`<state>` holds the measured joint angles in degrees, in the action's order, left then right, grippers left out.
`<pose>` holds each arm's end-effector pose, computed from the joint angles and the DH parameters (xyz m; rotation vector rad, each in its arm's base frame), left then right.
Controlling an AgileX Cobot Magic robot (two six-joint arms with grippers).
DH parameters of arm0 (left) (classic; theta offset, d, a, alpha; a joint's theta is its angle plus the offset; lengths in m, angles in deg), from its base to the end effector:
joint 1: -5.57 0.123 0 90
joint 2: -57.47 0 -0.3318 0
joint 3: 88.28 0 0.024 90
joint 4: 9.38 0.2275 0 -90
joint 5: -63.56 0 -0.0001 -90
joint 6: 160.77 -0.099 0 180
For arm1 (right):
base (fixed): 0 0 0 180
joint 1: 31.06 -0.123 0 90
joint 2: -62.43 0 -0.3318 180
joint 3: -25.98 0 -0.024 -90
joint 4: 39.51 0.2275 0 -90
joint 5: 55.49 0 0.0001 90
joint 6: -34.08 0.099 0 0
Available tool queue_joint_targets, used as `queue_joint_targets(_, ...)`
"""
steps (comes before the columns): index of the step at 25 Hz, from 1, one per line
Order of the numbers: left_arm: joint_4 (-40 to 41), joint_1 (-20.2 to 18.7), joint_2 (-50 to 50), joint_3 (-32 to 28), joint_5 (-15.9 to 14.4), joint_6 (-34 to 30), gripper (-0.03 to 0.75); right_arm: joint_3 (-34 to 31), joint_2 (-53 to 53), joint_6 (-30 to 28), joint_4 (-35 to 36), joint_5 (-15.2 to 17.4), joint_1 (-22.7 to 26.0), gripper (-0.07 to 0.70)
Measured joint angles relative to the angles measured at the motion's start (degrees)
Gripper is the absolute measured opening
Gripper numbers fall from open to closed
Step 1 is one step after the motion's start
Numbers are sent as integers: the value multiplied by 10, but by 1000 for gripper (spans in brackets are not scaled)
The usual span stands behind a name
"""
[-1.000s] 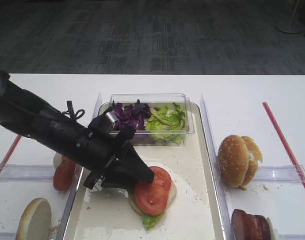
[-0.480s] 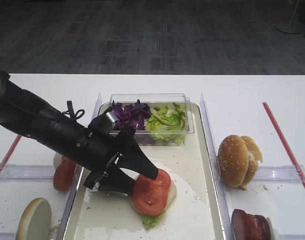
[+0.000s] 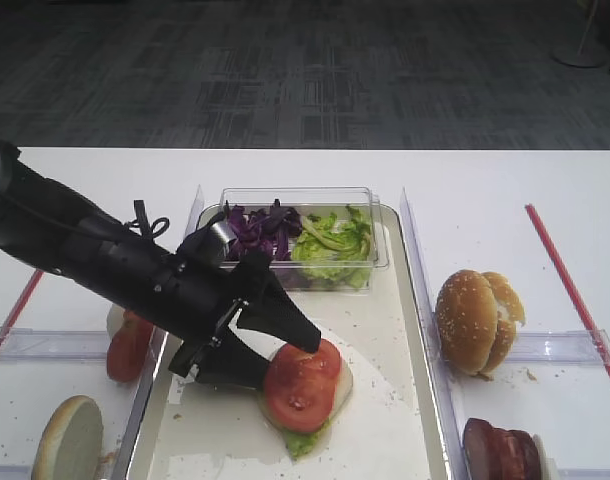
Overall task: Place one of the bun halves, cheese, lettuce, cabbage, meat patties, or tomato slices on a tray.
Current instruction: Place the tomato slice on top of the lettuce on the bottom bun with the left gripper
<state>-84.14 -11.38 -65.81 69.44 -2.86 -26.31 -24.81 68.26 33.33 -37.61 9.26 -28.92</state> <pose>0.2932 -0.1809 0.1803 -0.1943 -2.5286 1.5033 -0.0687 0.0055 0.2503 0.0228 2.1177 0.0102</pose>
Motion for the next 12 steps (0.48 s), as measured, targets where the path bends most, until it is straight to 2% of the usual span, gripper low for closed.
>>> queue_joint_targets(8, -1, 0, 25, 3, 0, 11, 483, 0, 0, 0, 0, 0, 0, 697)
queue_joint_targets(12, 49, 0, 35, 29, -1, 52, 483, 0, 0, 0, 0, 0, 0, 697)
